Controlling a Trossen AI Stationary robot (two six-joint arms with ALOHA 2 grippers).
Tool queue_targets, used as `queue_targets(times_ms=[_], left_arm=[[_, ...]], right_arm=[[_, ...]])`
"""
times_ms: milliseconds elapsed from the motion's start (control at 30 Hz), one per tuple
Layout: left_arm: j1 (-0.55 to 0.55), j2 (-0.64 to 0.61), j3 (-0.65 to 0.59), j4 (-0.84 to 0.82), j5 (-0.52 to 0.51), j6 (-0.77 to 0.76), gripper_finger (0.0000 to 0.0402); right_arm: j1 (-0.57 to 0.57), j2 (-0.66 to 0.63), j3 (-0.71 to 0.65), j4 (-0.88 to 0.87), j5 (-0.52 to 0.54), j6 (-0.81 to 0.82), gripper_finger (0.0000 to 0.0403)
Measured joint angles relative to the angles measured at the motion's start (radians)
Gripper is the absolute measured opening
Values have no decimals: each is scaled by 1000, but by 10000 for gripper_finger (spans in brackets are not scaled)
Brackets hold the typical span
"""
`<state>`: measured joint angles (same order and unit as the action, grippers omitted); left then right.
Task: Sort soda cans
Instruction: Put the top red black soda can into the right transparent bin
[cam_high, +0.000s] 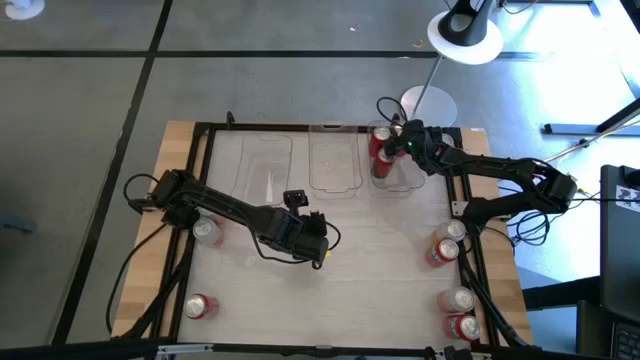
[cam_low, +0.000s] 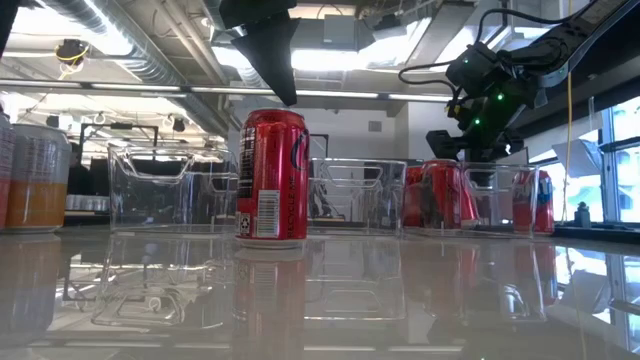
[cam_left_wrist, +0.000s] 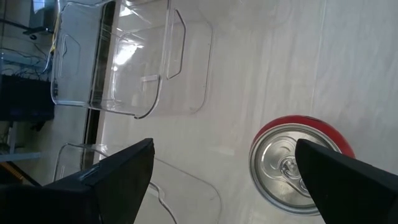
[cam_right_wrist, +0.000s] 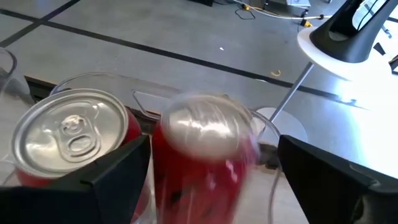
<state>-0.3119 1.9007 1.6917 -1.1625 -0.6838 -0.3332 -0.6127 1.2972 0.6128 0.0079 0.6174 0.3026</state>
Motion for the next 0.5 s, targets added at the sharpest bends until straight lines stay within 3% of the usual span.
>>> queue_targets(times_ms=[333,500], left_arm=[[0,0,0,0,0,0,372],[0,0,0,0,0,1,372]], right_arm=[[1,-1,-1,1,-1,-21,343],[5,-67,14,-74,-38,-63,341]])
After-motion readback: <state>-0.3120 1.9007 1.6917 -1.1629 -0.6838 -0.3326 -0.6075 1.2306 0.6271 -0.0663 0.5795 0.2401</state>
